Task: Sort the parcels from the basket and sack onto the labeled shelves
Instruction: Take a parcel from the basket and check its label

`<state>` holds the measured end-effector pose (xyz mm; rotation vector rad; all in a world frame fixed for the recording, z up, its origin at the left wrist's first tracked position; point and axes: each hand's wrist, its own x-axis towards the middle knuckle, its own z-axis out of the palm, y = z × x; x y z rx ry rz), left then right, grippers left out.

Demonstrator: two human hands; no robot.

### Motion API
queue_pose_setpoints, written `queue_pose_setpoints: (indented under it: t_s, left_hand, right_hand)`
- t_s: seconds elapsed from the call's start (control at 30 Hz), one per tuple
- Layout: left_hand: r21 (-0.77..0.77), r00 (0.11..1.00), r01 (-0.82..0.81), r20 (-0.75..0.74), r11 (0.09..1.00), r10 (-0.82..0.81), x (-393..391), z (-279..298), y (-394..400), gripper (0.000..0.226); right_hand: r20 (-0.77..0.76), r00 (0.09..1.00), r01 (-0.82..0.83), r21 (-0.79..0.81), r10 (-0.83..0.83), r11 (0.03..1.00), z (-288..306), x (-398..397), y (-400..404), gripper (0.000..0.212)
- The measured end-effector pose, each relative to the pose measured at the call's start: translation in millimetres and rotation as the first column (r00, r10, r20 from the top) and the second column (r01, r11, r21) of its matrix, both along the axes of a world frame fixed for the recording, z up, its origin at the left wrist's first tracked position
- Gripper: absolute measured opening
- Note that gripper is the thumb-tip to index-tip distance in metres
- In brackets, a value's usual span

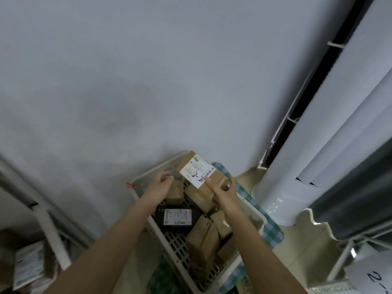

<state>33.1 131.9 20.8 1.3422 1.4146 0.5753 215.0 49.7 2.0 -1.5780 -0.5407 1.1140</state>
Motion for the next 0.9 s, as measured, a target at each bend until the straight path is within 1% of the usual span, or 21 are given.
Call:
queue_pose_setpoints:
  t_s: [0.03,0.1,0.13,0.2,0.23,0.27,0.37,0.4,0.5,0.57,0.6,0.7,0.8,0.9]
  left_hand:
    - [0.05,0.998,0.012,-0.055,0.999,-0.009,-4.8,-4.3,-3.4,0.029]
    - [0.095,0.991,0.043,-0.131,0.995,-0.03,-14.6,-11.1,-12.7,0.022]
    - [0.107,0.985,0.062,-0.167,0.992,-0.044,-18.9,-13.5,-18.0,0.021]
    - [0.124,0.971,0.099,-0.229,0.987,-0.069,-27.4,-19.1,-28.7,0.02]
    - [0.131,0.966,0.11,-0.246,0.985,-0.075,-31.4,-22.0,-34.0,0.02]
    - [0.13,0.964,0.118,-0.253,0.984,-0.082,-35.1,-23.7,-39.7,0.019]
    - [0.114,0.956,0.152,-0.27,0.982,-0.117,-44.8,-32.5,-61.4,0.018]
    - [0.113,0.952,0.167,-0.278,0.98,-0.13,-47.3,-35.3,-70.9,0.019]
    - [0.073,0.942,0.216,-0.276,0.974,-0.189,-57.8,-46.2,-105.7,0.017]
    - [0.025,0.93,0.256,-0.279,0.966,-0.239,-69.0,-57.2,-132.2,0.013]
    - [0.008,0.921,0.272,-0.291,0.962,-0.258,-75.0,-63.5,-146.1,0.015]
    - [-0.015,0.893,0.308,-0.341,0.951,-0.294,-87.0,-82.2,-192.0,0.013]
    - [-0.037,0.89,0.345,-0.306,0.938,-0.339,-87.6,-96.7,-242.7,0.014]
    - [-0.095,0.866,0.409,-0.274,0.908,-0.419,-85.0,-106.0,-288.8,0.018]
  right_hand:
    - [0.022,1.0,0.02,-0.028,-0.02,0.999,-4.3,-2.8,-3.1,0.131]
    - [0.044,0.998,0.044,-0.072,-0.041,0.996,-15.8,-7.5,-11.4,0.133]
    - [0.043,0.998,0.04,-0.086,-0.036,0.995,-21.1,-10.0,-17.5,0.127]
    - [0.06,0.998,0.037,-0.107,-0.031,0.994,-27.4,-14.9,-31.6,0.107]
    - [0.065,0.998,0.034,-0.124,-0.026,0.992,-32.9,-16.4,-39.4,0.101]
    - [0.069,0.997,0.026,-0.14,-0.016,0.99,-38.7,-18.3,-47.9,0.102]
    - [0.086,0.996,0.044,-0.15,-0.031,0.988,-53.5,-29.7,-77.4,0.129]
    - [0.108,0.993,0.065,-0.153,-0.049,0.986,-58.0,-34.9,-89.1,0.132]
    - [0.158,0.983,0.125,-0.182,-0.096,0.975,-66.3,-54.5,-131.0,0.12]
    - [0.167,0.977,0.16,-0.18,-0.13,0.97,-71.7,-71.4,-163.4,0.121]
    - [0.173,0.974,0.181,-0.185,-0.15,0.966,-74.6,-79.9,-180.3,0.121]
    - [0.237,0.953,0.246,-0.237,-0.189,0.94,-76.4,-102.7,-233.7,0.106]
    - [0.336,0.918,0.316,-0.305,-0.209,0.898,-79.5,-114.8,-289.4,0.11]
    - [0.351,0.897,0.386,-0.331,-0.268,0.861,-85.4,-119.0,-348.2,0.118]
